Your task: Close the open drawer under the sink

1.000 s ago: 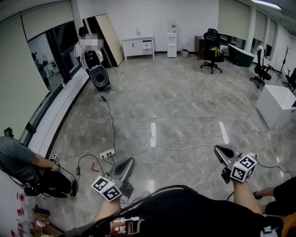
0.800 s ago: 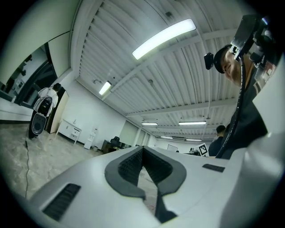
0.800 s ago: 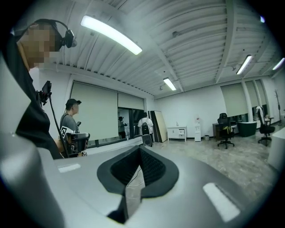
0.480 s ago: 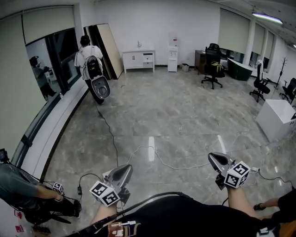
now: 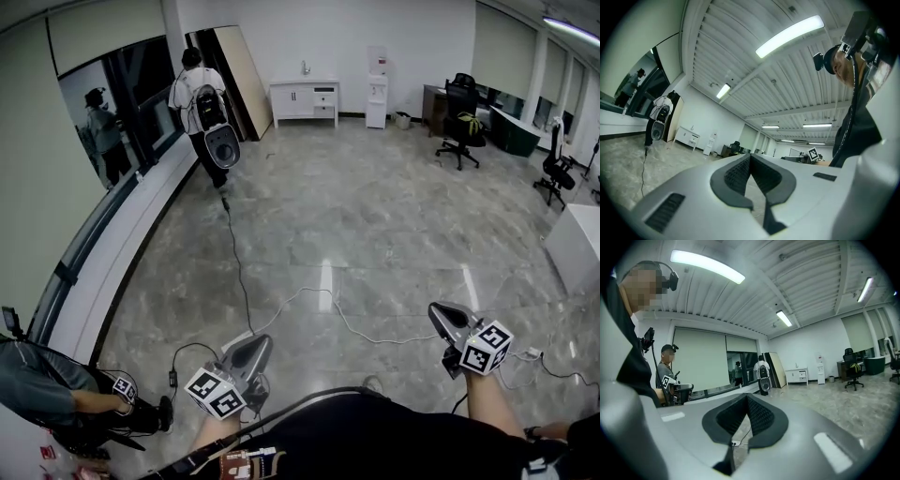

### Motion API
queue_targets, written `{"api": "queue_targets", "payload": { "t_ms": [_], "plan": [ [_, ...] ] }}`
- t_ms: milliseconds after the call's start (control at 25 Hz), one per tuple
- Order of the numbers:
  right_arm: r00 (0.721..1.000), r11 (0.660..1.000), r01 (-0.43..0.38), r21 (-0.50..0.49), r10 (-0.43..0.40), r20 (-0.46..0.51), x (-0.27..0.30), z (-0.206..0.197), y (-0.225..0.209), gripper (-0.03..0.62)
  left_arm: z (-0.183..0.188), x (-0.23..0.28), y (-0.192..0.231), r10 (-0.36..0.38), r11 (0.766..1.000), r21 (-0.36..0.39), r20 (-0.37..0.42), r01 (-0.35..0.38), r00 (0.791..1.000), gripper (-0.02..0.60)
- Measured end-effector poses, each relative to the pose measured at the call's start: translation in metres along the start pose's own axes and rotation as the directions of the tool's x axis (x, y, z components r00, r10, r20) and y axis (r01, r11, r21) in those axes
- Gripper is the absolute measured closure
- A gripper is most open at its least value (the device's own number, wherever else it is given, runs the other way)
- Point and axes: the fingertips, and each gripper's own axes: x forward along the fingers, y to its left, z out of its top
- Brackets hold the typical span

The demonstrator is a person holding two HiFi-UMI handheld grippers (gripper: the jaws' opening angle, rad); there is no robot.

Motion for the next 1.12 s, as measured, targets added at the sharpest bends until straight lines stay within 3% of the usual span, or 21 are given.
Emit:
{"api": "queue_targets", "payload": {
  "t_ms": [320, 640, 920, 1120],
  "plan": [
    [0.996, 0.996, -0.09, 0.015, 0.089, 0.011, 0.067, 0.028, -0.129, 0.595, 0.014, 0.109, 0.024, 0.091, 0.995, 0.031, 0.038, -0.092, 0.995, 0.583],
    [0.986, 0.987, -0.161, -0.023, 0.162, 0.028, 0.121, 0.075, -0.257, 0.595, 0.025, 0.244, 0.04, 0.118, 0.991, 0.05, 0.067, -0.122, 0.991, 0.583],
    [0.989, 0.989, -0.145, 0.021, 0.144, 0.036, 0.135, 0.081, -0.327, 0.595, 0.03, 0.323, 0.061, 0.105, 0.994, 0.036, 0.018, -0.106, 0.994, 0.583],
    [0.997, 0.996, -0.076, 0.053, 0.075, 0.029, 0.139, 0.076, -0.373, 0.595, 0.029, 0.379, 0.083, 0.052, 0.998, 0.034, -0.004, -0.052, 0.999, 0.583]
  ]
}}
